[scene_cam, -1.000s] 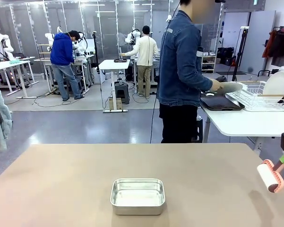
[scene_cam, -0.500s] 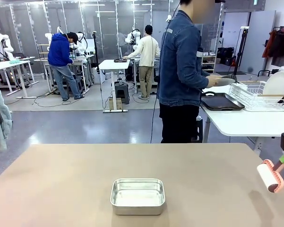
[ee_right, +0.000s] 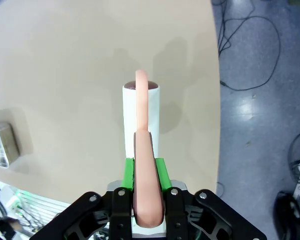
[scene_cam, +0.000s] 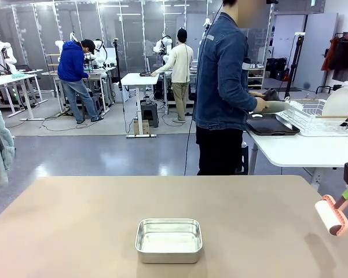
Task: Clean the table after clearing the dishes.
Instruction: Place the Lint Roller back on top of the Airtight Container.
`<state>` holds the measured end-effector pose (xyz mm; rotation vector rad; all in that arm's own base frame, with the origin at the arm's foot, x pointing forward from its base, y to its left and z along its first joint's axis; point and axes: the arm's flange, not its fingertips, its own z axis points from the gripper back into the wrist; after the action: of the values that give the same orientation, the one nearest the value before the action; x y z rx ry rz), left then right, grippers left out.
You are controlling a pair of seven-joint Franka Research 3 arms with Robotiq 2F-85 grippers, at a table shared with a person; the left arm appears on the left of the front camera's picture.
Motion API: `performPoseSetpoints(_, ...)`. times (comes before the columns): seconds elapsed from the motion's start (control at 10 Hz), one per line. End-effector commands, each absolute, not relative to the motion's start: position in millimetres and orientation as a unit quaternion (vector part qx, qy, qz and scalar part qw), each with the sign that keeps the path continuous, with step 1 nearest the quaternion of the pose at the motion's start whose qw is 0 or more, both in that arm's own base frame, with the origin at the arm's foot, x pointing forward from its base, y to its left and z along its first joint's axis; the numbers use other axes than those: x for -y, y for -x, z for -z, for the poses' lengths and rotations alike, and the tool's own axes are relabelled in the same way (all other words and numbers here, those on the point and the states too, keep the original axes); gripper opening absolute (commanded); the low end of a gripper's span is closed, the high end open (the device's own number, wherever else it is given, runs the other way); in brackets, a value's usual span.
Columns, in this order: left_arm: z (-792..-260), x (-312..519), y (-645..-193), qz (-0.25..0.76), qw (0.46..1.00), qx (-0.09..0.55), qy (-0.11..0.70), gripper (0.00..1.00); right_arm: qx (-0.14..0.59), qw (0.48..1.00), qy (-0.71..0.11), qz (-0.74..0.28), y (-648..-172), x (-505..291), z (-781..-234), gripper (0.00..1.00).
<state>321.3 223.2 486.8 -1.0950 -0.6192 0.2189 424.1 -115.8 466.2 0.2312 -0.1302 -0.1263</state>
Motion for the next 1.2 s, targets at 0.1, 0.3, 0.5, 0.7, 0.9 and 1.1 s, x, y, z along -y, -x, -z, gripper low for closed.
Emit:
performPoseSetpoints(0.1, -490, -223, -319, -0.108, 0.8, 0.286, 0.517, 1.0, 0.114, 0.987, 0.012, -0.111, -463, 3, -545, 0.21)
performPoseSetpoints(0.3, -490, -223, -319, -0.108, 0.8, 0.286, 0.517, 1.0, 0.129, 0.966, 0.064, -0.215, -466, -84, -570, 0.21)
performPoseSetpoints(0.5, -490, -223, -319, -0.108, 0.8, 0.286, 0.517, 1.0, 0.139, 0.938, 0.1, -0.3, -454, -158, -582, 0.21)
performPoseSetpoints(0.7, -490, -223, -319, -0.108, 0.8, 0.286, 0.517, 1.0, 0.14, 0.891, 0.076, -0.424, -425, -234, -580, 0.21)
performPoseSetpoints(0.9, -490, -223, -319, -0.108, 0.8, 0.286, 0.517, 1.0, 0.141, 0.843, 0.053, -0.517, -385, -278, -582, 0.21)
performPoseSetpoints(1.1, -490, -223, -319, -0.108, 0.8, 0.286, 0.517, 1.0, 0.136, 0.787, 0.014, -0.602, -351, -309, -587, 0.21)
